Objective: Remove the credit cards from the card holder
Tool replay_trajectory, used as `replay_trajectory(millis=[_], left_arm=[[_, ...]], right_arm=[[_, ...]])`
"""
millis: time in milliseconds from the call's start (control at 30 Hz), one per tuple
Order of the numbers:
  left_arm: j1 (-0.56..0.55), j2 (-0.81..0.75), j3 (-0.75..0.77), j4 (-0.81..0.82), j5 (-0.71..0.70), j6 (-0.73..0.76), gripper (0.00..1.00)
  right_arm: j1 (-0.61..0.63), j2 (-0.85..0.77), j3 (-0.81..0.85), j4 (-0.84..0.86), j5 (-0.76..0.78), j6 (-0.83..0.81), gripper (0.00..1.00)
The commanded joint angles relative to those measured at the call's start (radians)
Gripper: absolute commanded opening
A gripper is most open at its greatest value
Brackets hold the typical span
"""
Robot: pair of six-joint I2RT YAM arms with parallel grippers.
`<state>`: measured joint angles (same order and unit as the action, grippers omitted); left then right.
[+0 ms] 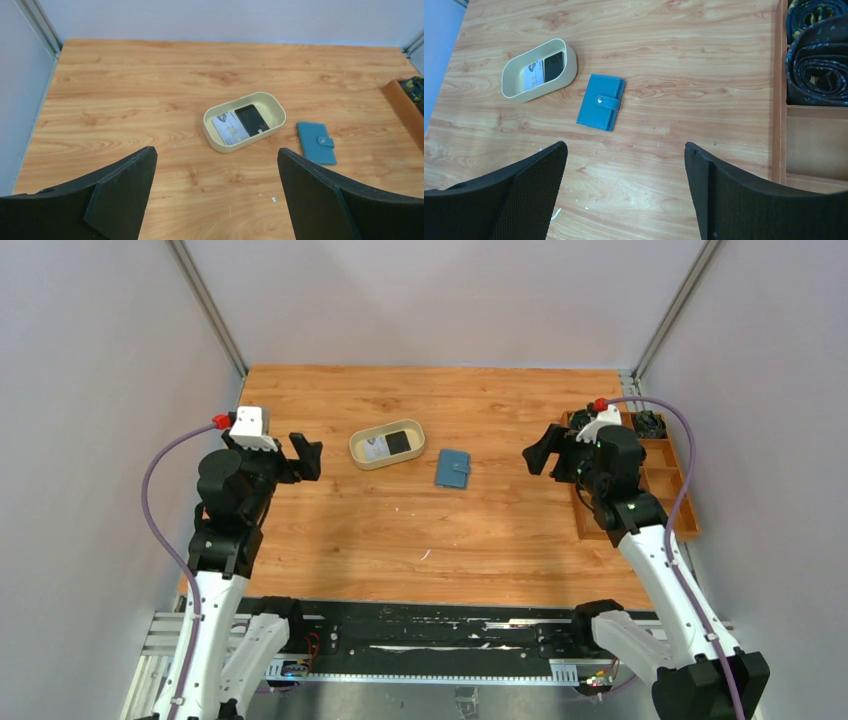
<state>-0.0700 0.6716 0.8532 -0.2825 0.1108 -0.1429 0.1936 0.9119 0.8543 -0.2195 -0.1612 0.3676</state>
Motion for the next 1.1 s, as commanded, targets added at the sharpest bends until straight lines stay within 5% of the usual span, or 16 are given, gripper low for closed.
replay_trajectory(millis=[0,200,400,533,733,1067], left_arm=[[-0.009,0.029,0.034,-0.045,0.012,-0.012,1.0],[-0.01,0.058,0.025,-0.034,0.052,-0.027,1.0],[-0.01,0.074,-0.036,0.042,0.123,-0.126,1.0],[-0.01,0.068,-0.065,0.049,0.136,-0.16,1.0],[-0.011,0.049,-0.116,0.037,0.195,-0.259,1.0],[-0.011,0.003,-0.199,-0.02,0.314,-0.281,1.0]], right_arm=[[0.017,0.017,0.029,-0.043,0.017,0.012,0.91],[0.026,0.005,-0.017,0.064,-0.145,-0.093,0.92],[0.327,0.253,0.191,-0.06,0.194,-0.307,0.92],[0.338,0.47,0.312,-0.048,0.098,-0.344,0.91],[0.35,0.9,0.625,-0.278,-0.04,-0.41,0.85],[0.375,1.121,0.697,-0.296,0.043,-0.404,0.65]])
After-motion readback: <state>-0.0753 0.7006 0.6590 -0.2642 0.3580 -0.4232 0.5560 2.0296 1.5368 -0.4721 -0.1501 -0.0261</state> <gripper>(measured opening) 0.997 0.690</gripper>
